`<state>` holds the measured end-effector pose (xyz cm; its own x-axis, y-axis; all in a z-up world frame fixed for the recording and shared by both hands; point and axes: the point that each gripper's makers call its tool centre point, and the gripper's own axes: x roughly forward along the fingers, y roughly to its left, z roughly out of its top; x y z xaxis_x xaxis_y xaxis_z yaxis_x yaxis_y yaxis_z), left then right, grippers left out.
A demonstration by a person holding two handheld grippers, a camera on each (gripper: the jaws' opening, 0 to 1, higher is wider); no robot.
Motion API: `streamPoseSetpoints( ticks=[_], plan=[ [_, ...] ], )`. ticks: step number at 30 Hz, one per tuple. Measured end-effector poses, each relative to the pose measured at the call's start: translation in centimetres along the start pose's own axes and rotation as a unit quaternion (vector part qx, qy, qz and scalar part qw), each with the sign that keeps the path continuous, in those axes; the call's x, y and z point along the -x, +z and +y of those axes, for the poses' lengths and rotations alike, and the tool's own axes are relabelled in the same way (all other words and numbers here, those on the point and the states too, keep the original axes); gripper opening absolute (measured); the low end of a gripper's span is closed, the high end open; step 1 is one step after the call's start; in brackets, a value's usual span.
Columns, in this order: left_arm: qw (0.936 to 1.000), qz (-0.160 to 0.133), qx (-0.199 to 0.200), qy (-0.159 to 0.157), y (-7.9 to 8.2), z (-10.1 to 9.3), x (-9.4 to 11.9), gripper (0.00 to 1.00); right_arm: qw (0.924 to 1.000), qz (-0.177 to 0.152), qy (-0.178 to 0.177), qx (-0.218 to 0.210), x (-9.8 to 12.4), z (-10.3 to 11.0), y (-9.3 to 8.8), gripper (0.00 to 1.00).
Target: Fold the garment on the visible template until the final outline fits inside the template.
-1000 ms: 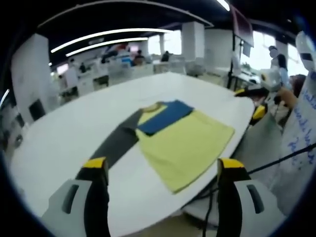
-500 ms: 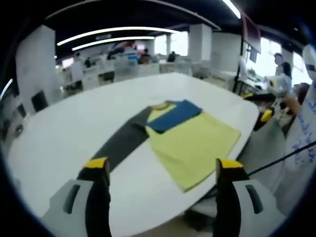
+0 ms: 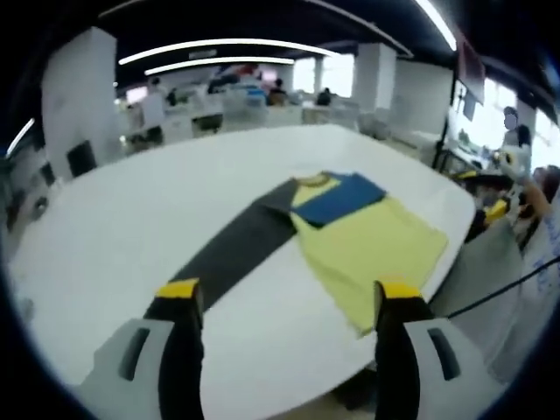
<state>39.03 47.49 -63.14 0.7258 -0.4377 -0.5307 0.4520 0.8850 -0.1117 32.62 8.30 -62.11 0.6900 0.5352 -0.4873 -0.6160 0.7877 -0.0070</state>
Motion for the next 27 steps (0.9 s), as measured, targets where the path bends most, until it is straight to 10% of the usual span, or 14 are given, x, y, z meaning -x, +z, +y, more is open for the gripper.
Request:
streamPoseSetpoints(
  ticks=[27],
  plan=[
    [0.992, 0.009, 0.094, 0.084, -3.0, 9.3, -3.4, 0.5, 0.9999, 0.009, -0.011, -0.003, 0.3, 0.2, 0.1, 1.0]
  ],
)
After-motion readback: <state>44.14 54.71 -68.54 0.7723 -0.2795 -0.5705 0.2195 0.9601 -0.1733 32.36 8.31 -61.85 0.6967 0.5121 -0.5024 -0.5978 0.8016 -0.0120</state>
